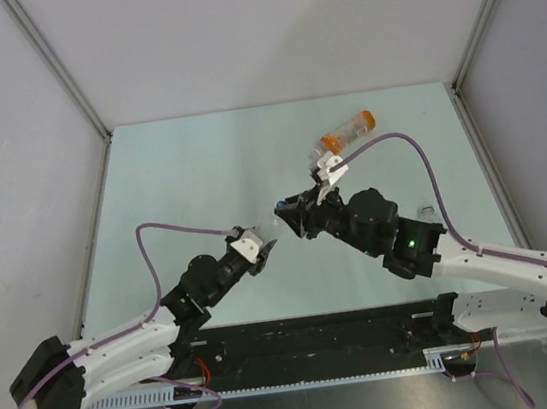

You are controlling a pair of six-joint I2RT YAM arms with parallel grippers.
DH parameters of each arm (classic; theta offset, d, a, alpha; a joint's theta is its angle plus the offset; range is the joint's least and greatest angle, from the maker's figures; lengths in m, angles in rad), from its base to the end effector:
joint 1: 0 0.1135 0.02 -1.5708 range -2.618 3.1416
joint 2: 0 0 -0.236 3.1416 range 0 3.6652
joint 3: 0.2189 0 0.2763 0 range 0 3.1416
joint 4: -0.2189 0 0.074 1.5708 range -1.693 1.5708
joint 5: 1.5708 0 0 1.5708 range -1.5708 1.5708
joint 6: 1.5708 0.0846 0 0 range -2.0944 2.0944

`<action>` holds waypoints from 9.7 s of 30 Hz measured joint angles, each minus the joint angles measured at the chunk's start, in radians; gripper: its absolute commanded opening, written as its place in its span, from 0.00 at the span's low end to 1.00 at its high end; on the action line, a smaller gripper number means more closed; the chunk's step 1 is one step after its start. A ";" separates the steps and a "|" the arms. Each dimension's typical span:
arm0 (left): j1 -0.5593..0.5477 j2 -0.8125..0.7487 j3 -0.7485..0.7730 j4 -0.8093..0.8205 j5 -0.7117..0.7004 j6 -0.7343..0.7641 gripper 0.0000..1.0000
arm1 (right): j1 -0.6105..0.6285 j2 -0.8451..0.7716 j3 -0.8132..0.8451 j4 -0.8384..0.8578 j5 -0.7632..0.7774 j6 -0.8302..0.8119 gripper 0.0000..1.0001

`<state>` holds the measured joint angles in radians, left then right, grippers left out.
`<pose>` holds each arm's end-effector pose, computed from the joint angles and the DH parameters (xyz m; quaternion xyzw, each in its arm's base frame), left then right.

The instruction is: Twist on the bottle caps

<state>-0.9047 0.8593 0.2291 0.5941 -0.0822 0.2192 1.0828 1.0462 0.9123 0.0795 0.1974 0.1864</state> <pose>0.1769 -0.2138 0.1761 0.3591 0.6237 -0.2053 0.6632 0.1712 0.2871 0.3327 -0.2520 0.6805 0.3481 0.5935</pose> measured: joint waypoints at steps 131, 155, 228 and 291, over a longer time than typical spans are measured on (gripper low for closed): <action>0.068 0.153 0.116 -0.028 -0.175 -0.115 0.00 | -0.057 0.314 0.122 0.076 0.282 0.487 0.99; 0.217 -0.002 0.115 -0.097 0.730 -0.100 0.00 | -0.203 -0.193 0.049 -0.261 -0.768 -0.502 0.91; 0.010 0.193 0.159 -0.336 -0.301 -0.158 0.00 | -0.095 0.359 0.075 0.053 0.294 0.652 0.22; 0.190 -0.029 0.112 -0.133 0.929 -0.026 0.00 | -0.214 -0.119 -0.021 0.015 -1.178 -0.527 0.59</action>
<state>-0.7147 0.8307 0.3408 0.4614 0.8463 0.1928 0.8684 0.9276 0.8913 0.0944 -0.9806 -0.3405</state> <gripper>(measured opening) 0.483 0.637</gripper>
